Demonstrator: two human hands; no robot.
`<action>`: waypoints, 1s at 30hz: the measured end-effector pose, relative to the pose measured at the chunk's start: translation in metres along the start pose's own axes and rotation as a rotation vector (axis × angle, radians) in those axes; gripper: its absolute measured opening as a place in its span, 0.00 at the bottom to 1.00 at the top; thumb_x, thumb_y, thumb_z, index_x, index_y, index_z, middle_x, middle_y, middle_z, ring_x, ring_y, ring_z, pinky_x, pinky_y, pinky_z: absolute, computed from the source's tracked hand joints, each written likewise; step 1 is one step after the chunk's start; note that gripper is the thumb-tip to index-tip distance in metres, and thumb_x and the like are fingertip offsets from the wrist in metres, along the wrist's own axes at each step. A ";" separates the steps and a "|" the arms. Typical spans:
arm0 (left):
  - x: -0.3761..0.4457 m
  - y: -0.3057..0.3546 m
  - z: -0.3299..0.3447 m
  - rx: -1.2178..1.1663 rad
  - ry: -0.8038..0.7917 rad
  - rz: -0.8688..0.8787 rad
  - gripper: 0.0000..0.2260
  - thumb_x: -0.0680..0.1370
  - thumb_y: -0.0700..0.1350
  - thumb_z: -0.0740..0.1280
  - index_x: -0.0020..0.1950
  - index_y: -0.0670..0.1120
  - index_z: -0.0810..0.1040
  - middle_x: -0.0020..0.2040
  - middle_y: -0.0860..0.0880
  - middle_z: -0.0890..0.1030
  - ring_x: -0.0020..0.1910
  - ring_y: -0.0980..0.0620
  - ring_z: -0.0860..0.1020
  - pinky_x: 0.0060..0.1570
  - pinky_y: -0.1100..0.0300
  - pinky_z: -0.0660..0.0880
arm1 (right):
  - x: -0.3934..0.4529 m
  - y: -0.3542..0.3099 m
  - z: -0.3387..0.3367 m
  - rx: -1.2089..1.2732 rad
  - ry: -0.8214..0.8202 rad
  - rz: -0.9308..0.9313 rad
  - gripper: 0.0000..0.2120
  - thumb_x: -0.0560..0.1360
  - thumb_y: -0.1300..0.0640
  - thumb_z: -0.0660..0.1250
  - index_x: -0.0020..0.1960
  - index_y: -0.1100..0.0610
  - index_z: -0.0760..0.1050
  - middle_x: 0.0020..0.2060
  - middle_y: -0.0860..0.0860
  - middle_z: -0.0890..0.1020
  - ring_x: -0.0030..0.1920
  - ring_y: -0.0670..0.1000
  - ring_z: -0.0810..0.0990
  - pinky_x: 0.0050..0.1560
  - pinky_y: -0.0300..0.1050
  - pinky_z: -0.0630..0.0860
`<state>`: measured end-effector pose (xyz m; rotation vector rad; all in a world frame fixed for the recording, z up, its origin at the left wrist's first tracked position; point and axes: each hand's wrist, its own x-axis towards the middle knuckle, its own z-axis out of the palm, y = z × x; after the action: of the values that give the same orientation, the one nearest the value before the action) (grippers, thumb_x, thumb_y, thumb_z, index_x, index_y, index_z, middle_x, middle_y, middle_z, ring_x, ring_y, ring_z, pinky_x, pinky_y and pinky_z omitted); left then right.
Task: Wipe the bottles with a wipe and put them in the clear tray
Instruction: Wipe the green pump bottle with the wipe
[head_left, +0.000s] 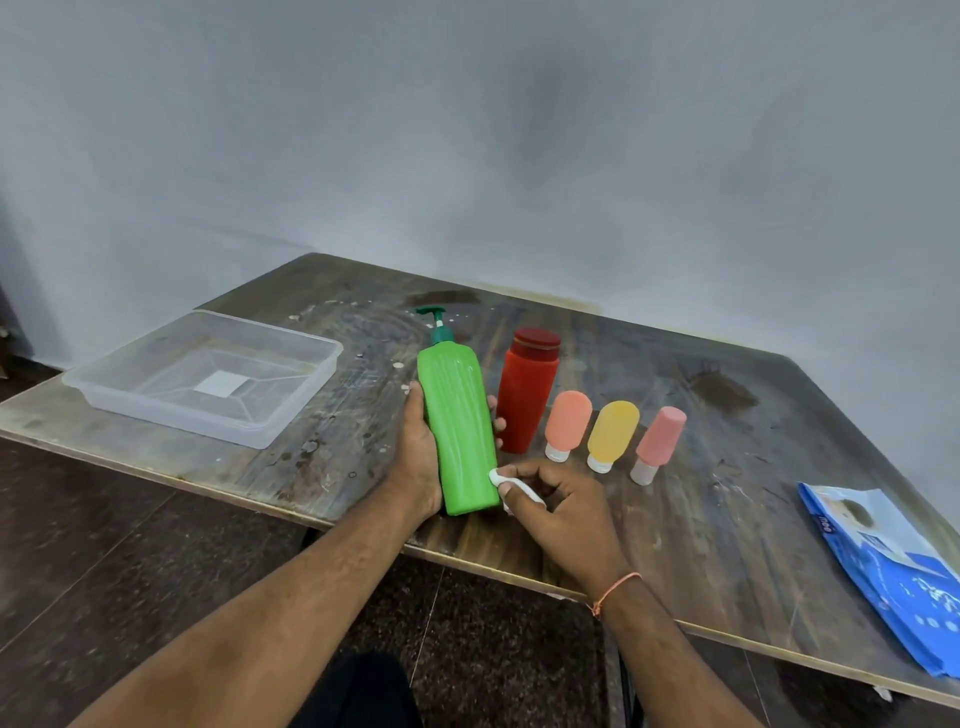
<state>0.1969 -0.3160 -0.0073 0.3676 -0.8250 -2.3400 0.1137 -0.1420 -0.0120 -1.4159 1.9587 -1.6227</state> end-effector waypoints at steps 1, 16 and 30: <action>0.000 0.000 -0.001 -0.008 -0.015 -0.005 0.42 0.81 0.73 0.46 0.56 0.43 0.88 0.54 0.41 0.85 0.46 0.43 0.83 0.51 0.47 0.78 | 0.000 0.000 0.000 -0.018 -0.004 -0.016 0.08 0.79 0.60 0.76 0.55 0.49 0.89 0.49 0.43 0.89 0.53 0.50 0.87 0.53 0.43 0.83; -0.002 -0.003 -0.002 -0.060 -0.120 0.000 0.40 0.81 0.73 0.47 0.56 0.44 0.88 0.53 0.42 0.83 0.41 0.45 0.79 0.42 0.51 0.78 | -0.007 0.002 -0.001 -0.127 0.033 -0.048 0.09 0.75 0.62 0.78 0.48 0.48 0.89 0.44 0.41 0.88 0.47 0.47 0.87 0.45 0.43 0.82; -0.003 -0.004 -0.002 -0.044 -0.087 0.040 0.40 0.81 0.73 0.49 0.59 0.43 0.86 0.55 0.40 0.83 0.43 0.43 0.79 0.43 0.50 0.78 | -0.008 0.001 0.000 -0.136 0.033 -0.154 0.09 0.77 0.60 0.78 0.54 0.47 0.89 0.48 0.41 0.88 0.51 0.48 0.87 0.50 0.45 0.83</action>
<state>0.1984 -0.3120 -0.0115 0.2302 -0.8127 -2.3464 0.1177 -0.1358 -0.0158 -1.6378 2.0591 -1.6127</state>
